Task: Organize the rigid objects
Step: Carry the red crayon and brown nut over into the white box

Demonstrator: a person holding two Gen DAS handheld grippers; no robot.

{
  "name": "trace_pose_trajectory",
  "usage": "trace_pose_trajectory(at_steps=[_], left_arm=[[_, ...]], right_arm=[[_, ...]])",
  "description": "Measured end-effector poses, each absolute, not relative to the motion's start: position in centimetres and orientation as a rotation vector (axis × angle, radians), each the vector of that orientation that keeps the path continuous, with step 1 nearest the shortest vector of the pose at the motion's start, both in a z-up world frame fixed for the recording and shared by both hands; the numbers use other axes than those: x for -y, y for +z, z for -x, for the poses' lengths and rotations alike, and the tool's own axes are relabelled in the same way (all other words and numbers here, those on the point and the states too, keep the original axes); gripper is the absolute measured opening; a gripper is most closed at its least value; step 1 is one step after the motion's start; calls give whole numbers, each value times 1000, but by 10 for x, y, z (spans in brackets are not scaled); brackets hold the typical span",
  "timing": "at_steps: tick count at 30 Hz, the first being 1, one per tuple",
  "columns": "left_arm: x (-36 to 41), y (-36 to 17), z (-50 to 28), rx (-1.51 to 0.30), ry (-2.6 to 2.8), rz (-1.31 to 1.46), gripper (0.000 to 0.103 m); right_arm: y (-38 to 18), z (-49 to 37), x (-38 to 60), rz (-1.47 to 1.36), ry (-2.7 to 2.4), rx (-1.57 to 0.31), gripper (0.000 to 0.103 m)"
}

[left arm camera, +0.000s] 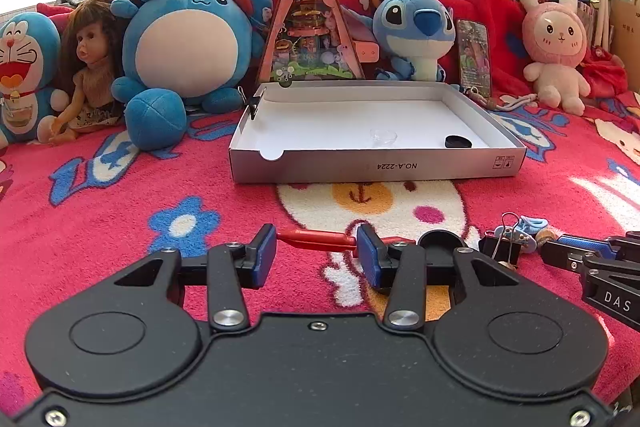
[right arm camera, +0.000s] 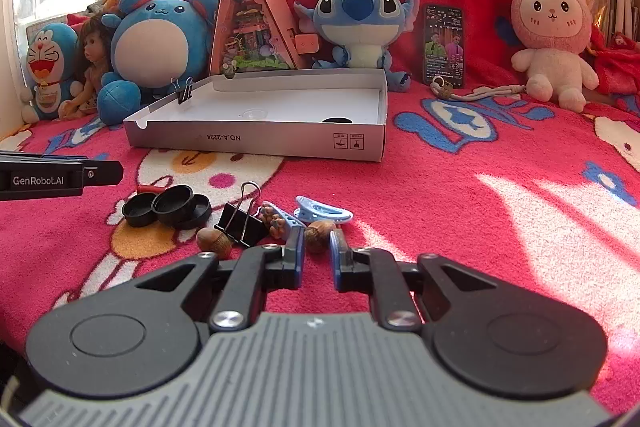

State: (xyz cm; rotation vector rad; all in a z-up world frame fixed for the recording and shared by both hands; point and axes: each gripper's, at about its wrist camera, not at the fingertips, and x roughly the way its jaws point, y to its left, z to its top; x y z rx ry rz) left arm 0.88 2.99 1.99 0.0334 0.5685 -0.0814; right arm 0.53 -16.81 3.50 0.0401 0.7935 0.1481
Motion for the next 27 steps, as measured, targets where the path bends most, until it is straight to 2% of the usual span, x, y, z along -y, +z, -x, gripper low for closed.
trace_pose_trajectory(at_steps=[1, 9, 10, 11, 20, 27], left_arm=[[-30, 20, -9, -570, -80, -33, 42], [-31, 20, -11, -565, -76, -32, 42], [-31, 21, -11, -565, -76, -31, 42], [-31, 21, -11, -565, -77, -32, 42], [-34, 28, -23, -575, -97, 9, 42], [-40, 50, -63, -604, -119, 64, 42]], right_arm=[[34, -6, 168, -36, 143, -790, 40], [29, -20, 165, 7, 153, -785, 46], [28, -21, 164, 7, 166, -796, 27], [28, -21, 163, 6, 172, -803, 24], [43, -21, 164, -11, 192, -783, 24], [61, -61, 174, -90, 210, -779, 24]])
